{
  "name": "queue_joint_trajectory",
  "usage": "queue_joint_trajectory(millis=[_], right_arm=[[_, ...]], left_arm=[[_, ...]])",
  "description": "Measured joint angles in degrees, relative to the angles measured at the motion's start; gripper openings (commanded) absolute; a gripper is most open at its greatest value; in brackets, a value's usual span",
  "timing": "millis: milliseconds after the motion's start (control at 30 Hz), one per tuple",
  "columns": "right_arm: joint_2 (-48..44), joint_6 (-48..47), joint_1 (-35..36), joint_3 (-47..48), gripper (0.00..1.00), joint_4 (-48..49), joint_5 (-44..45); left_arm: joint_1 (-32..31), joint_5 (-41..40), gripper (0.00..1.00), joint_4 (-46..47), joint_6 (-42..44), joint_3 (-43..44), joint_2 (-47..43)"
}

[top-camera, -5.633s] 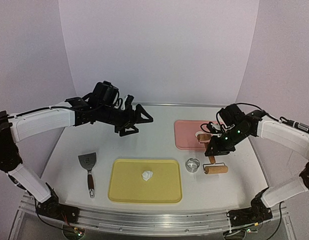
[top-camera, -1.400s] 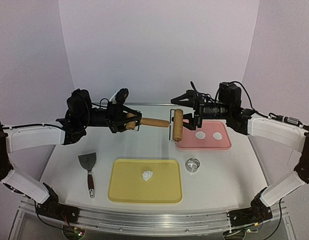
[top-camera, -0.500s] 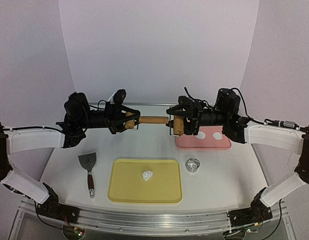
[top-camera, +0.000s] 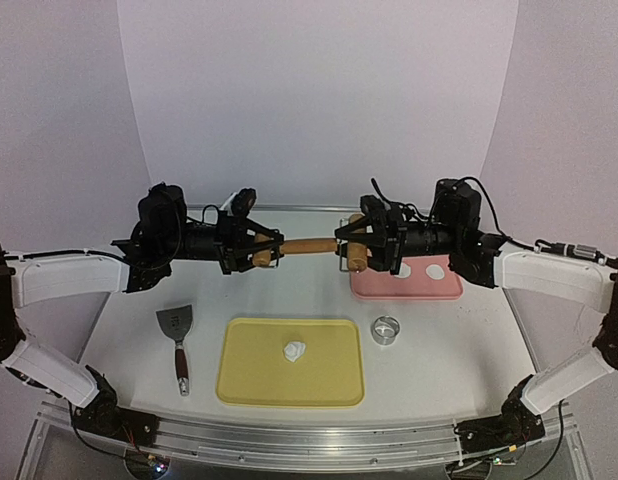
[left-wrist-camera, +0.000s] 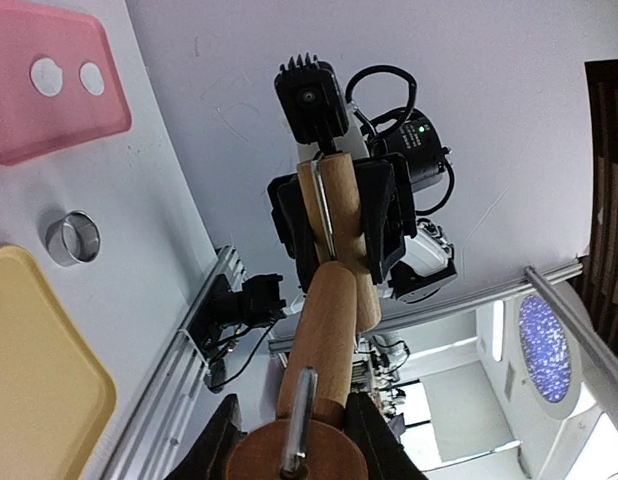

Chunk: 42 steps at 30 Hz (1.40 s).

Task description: Roll out the dumpling wrappers from the dough

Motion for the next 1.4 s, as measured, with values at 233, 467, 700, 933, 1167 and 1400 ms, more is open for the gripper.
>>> queue_joint_trajectory(millis=[233,467,700,933,1167,1400], right_arm=[[-6.0,-13.9,0.0,0.9,0.0,-21.6,4.7],[-8.9,-20.7,0.3,1.1,0.0,-36.5,8.4],[-8.6,-23.2,3.1,1.1,0.0,-45.3,14.1],[-3.1,-23.3,6.4,2.4,0.0,-47.6,17.5],[0.2,-23.3,7.0,3.5,0.0,-49.6,20.8],[3.4,-23.3,7.0,6.3,0.0,-50.0,21.2]], left_arm=[[0.0,-4.1,0.99,-19.2,13.0,5.8,-0.1],[0.0,-17.2,0.96,-41.8,22.1,7.9,-3.6],[-0.1,-30.8,0.76,-58.1,20.7,6.6,-3.6],[-1.7,-36.5,0.68,-64.3,19.8,5.5,2.3],[-2.1,-39.0,0.62,-65.9,20.0,3.5,6.2],[-2.1,-39.0,0.54,-64.9,20.2,-0.4,7.9]])
